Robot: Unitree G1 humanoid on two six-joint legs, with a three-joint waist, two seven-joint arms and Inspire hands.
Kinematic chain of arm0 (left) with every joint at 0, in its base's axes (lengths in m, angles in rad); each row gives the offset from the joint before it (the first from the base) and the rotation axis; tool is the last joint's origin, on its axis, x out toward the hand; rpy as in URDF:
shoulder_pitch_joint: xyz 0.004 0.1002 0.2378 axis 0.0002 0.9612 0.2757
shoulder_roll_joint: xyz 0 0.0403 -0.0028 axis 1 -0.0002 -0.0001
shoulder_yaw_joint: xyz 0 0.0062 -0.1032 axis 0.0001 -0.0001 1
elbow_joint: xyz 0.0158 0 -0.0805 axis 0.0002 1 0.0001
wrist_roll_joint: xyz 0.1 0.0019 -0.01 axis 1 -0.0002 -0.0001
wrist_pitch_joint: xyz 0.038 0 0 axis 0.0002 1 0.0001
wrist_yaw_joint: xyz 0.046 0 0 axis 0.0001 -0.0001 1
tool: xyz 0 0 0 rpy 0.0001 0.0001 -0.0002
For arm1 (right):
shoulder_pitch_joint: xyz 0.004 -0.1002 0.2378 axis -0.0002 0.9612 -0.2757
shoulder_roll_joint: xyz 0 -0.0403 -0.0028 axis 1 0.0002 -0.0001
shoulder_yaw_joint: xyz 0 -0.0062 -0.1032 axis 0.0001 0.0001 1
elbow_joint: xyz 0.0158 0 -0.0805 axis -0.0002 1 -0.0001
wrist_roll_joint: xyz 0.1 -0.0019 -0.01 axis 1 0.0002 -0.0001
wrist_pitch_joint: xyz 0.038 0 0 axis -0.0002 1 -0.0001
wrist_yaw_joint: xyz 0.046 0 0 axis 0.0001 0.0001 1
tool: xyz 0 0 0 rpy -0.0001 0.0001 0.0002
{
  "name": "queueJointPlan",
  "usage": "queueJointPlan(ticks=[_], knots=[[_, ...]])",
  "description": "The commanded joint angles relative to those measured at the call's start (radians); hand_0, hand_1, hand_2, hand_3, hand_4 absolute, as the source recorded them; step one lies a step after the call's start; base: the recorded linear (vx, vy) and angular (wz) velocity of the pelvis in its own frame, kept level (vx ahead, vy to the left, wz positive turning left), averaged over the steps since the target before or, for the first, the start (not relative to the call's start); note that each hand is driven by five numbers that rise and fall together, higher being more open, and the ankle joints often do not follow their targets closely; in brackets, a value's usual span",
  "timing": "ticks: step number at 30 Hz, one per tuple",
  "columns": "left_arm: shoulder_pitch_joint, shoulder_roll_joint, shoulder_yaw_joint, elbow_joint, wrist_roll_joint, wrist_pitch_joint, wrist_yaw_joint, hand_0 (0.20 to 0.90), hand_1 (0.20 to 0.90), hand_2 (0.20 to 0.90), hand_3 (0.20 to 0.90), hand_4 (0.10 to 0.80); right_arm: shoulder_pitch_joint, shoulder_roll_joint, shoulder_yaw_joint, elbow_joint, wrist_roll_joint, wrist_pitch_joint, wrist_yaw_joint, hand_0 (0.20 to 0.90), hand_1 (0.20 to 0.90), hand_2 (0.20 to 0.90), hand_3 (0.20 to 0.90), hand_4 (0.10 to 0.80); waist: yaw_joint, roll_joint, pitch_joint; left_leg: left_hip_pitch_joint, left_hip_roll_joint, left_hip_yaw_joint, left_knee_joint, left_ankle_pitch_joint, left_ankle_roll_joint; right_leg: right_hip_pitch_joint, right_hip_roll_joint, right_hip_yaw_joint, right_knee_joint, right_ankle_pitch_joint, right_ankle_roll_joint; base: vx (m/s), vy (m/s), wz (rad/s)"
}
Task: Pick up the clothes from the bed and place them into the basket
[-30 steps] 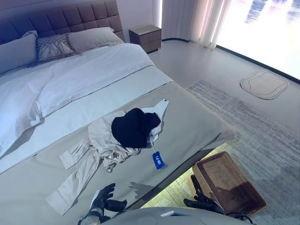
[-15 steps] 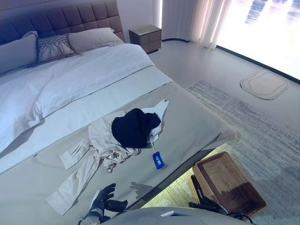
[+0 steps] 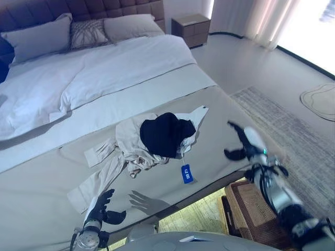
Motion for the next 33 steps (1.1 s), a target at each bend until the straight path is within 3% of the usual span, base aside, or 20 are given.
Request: queueJointPlan(ticks=[1, 6, 9, 11, 12, 18, 21, 28, 33], knots=[[-0.146, 0.083, -0.062, -0.098, -0.008, -0.088, 0.032, 0.900, 0.900, 0.900, 0.900, 0.800, -0.366, -0.116, 0.038, -0.086, -0.040, 0.052, -0.077, 0.900, 0.900, 0.900, 0.900, 0.800, 0.070, -0.007, 0.082, -0.063, 0.001, -0.037, 0.225, -0.188, -0.032, -0.187, -0.032, -0.016, 0.316, -0.147, -0.082, -0.285, 0.067, 0.29], [-0.149, 0.109, -0.119, -0.198, 0.001, -0.138, 0.055, 0.900, 0.900, 0.900, 0.900, 0.800, -0.590, -0.181, 0.125, -0.048, -0.058, 0.111, -0.076, 0.900, 0.900, 0.900, 0.900, 0.800, 0.108, 0.015, 0.164, -0.190, -0.020, -0.045, 0.361, -0.211, -0.028, -0.314, -0.069, -0.030, 0.473, -0.184, -0.106, -0.167, 0.072, 0.24], [-0.139, 0.150, -0.136, -0.264, 0.045, -0.153, 0.155, 0.900, 0.900, 0.900, 0.900, 0.800, -0.695, -0.205, 0.187, -0.037, -0.075, 0.155, -0.064, 0.900, 0.900, 0.900, 0.900, 0.800, 0.128, 0.027, 0.206, -0.278, -0.029, -0.035, 0.481, -0.247, -0.016, -0.397, -0.097, -0.036, 0.592, -0.218, -0.128, -0.115, 0.064, 0.24], [-0.139, 0.178, -0.136, -0.287, 0.076, -0.130, 0.211, 0.900, 0.900, 0.900, 0.900, 0.800, -0.756, -0.203, 0.227, -0.006, -0.076, 0.177, -0.051, 0.900, 0.900, 0.900, 0.900, 0.800, 0.142, 0.028, 0.223, -0.331, -0.040, -0.034, 0.565, -0.279, -0.004, -0.446, -0.115, -0.039, 0.676, -0.241, -0.141, -0.037, 0.044, 0.19], [-0.141, 0.192, -0.134, -0.297, 0.065, -0.112, 0.226, 0.900, 0.900, 0.900, 0.900, 0.800, -0.798, -0.199, 0.258, 0.018, -0.072, 0.185, -0.035, 0.900, 0.900, 0.900, 0.900, 0.800, 0.153, 0.028, 0.239, -0.367, -0.050, -0.034, 0.652, -0.337, 0.000, -0.476, -0.126, -0.025, 0.770, -0.297, -0.144, 0.000, 0.045, 0.13], [-0.157, 0.244, -0.097, -0.390, -0.046, -0.096, 0.218, 0.900, 0.900, 0.900, 0.900, 0.800, -0.919, -0.206, 0.318, 0.114, -0.082, 0.216, 0.031, 0.900, 0.900, 0.900, 0.900, 0.800, 0.187, 0.041, 0.293, -0.534, -0.085, -0.022, 0.928, -0.440, 0.047, -0.639, -0.172, -0.008, 1.054, -0.391, -0.172, -0.060, 0.012, 0.22], [-0.162, 0.247, -0.079, -0.432, -0.125, -0.116, 0.172, 0.900, 0.900, 0.900, 0.900, 0.800, -0.985, -0.213, 0.352, 0.194, -0.069, 0.219, 0.048, 0.900, 0.900, 0.900, 0.900, 0.800, 0.203, 0.051, 0.320, -0.616, -0.097, -0.025, 1.055, -0.480, 0.061, -0.711, -0.181, -0.003, 1.148, -0.420, -0.180, -0.087, -0.056, 0.27], [-0.168, 0.260, -0.083, -0.504, -0.173, -0.194, 0.181, 0.900, 0.900, 0.900, 0.900, 0.800, -1.100, -0.207, 0.433, 0.314, 0.001, 0.240, 0.099, 0.900, 0.900, 0.900, 0.900, 0.800, 0.229, 0.075, 0.357, -0.776, -0.113, -0.029, 1.215, -0.505, 0.082, -0.871, -0.179, 0.017, 1.302, -0.453, -0.185, -0.070, -0.023, -0.07], [-0.165, 0.279, -0.079, -0.562, -0.206, -0.180, 0.188, 0.900, 0.900, 0.900, 0.900, 0.800, -1.148, -0.194, 0.465, 0.376, 0.039, 0.252, 0.119, 0.900, 0.900, 0.900, 0.900, 0.800, 0.249, 0.086, 0.357, -0.889, -0.128, -0.041, 1.289, -0.509, 0.087, -0.974, -0.179, 0.018, 1.381, -0.466, -0.182, -0.047, -0.016, 0.28]])
